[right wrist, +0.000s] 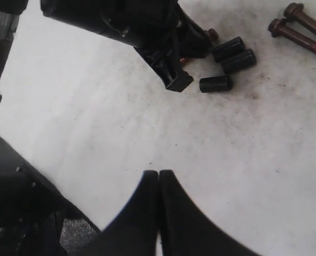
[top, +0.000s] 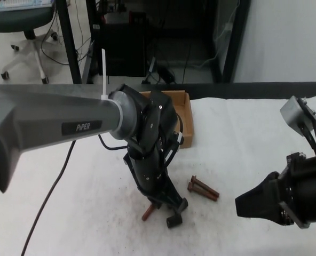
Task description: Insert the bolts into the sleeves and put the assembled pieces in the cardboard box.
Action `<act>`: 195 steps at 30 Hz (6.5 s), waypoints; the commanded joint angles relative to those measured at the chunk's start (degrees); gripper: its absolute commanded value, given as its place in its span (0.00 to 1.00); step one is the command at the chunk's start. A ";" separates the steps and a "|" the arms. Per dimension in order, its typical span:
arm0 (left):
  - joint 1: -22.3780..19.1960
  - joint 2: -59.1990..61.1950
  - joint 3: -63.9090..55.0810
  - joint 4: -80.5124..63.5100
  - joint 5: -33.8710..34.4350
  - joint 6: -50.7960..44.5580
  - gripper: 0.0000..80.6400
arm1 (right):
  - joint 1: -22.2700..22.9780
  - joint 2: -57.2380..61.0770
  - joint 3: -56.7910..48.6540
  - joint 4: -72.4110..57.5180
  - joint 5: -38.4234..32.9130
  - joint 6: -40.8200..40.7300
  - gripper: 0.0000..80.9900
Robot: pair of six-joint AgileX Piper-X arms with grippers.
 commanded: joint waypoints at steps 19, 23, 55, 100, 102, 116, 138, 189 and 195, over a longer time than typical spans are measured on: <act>12.83 -46.93 14.29 -0.11 -3.91 0.80 0.00 | 6.22 14.96 -3.03 -14.35 2.53 -20.02 0.37; 12.99 -59.92 24.76 -3.08 -1.50 -2.02 0.00 | 10.44 19.17 -6.38 -11.02 12.73 -31.94 0.37; 12.99 -82.59 41.18 -4.24 0.09 -5.35 0.00 | 19.97 49.31 -26.07 1.29 23.71 -65.43 0.37; 12.99 -82.59 41.18 -2.72 0.09 -5.35 0.00 | 17.29 52.95 -26.26 -0.70 24.77 -74.37 0.37; 12.99 -82.59 41.18 -2.72 0.09 -5.35 0.00 | 17.29 52.95 -26.26 -0.70 24.77 -74.37 0.37; 12.99 -82.59 41.18 -2.72 0.09 -5.35 0.00 | 17.34 52.95 -26.26 -0.70 24.78 -72.63 0.01; 12.99 -82.59 41.18 -37.37 13.31 -12.78 0.00 | 16.99 24.88 -26.46 -5.78 5.52 -26.04 0.01; 12.99 -60.82 41.18 -76.89 47.13 -33.37 0.00 | 24.70 12.06 8.38 -81.39 5.34 0.25 0.01; 13.13 -60.82 41.18 -76.89 47.26 -33.38 0.00 | 24.70 12.06 8.38 -80.85 5.36 0.25 0.01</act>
